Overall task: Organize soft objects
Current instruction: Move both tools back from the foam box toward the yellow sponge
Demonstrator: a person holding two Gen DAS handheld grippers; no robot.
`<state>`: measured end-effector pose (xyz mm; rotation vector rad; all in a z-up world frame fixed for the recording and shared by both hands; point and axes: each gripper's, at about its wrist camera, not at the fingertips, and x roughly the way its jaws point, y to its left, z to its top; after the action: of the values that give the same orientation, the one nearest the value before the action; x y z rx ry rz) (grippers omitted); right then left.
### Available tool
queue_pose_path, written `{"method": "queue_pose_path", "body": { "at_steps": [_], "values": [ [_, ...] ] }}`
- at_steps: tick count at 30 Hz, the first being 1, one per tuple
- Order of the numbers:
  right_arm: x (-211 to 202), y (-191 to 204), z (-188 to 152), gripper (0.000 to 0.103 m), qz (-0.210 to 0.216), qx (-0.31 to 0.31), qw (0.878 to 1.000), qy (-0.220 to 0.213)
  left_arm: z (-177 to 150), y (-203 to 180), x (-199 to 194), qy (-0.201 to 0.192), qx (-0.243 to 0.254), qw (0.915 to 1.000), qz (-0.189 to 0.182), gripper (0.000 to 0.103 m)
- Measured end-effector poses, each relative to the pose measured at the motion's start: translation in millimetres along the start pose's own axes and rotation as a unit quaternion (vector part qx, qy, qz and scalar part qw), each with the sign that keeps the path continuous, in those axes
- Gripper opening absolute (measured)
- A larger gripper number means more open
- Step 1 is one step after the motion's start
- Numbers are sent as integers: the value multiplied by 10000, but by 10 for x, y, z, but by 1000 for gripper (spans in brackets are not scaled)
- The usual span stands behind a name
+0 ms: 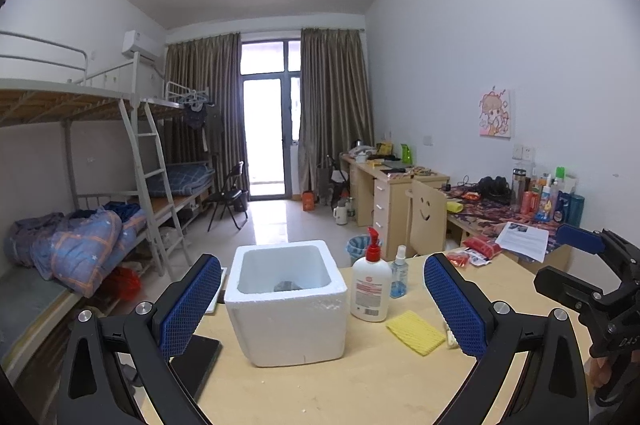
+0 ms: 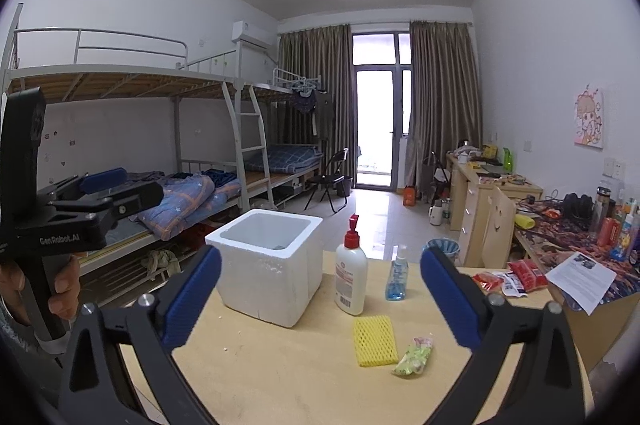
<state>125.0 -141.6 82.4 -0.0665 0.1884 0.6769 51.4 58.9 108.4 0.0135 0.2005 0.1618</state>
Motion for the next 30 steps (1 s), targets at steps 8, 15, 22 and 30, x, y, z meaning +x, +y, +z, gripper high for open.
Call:
{"method": "queue_pose_path", "body": {
  "at_steps": [8,15,22,30],
  "values": [
    [-209,151,-152,102,-249,-295,9991,-181,-149,-36,-155,-154,-5,9998,97,102],
    [-229,135,-313,102,-372,-252,9987,-240,-309,-46,-273,-465,-104,9985,262,102],
    [-210,115,-538,102,-632,-227,9972,-314,-586,-107,-193,-469,-148,9987,110,102],
    [-194,46,-855,102,-801,-138,9966,-127,-925,-140,-170,-510,-114,9986,39,102]
  ]
}}
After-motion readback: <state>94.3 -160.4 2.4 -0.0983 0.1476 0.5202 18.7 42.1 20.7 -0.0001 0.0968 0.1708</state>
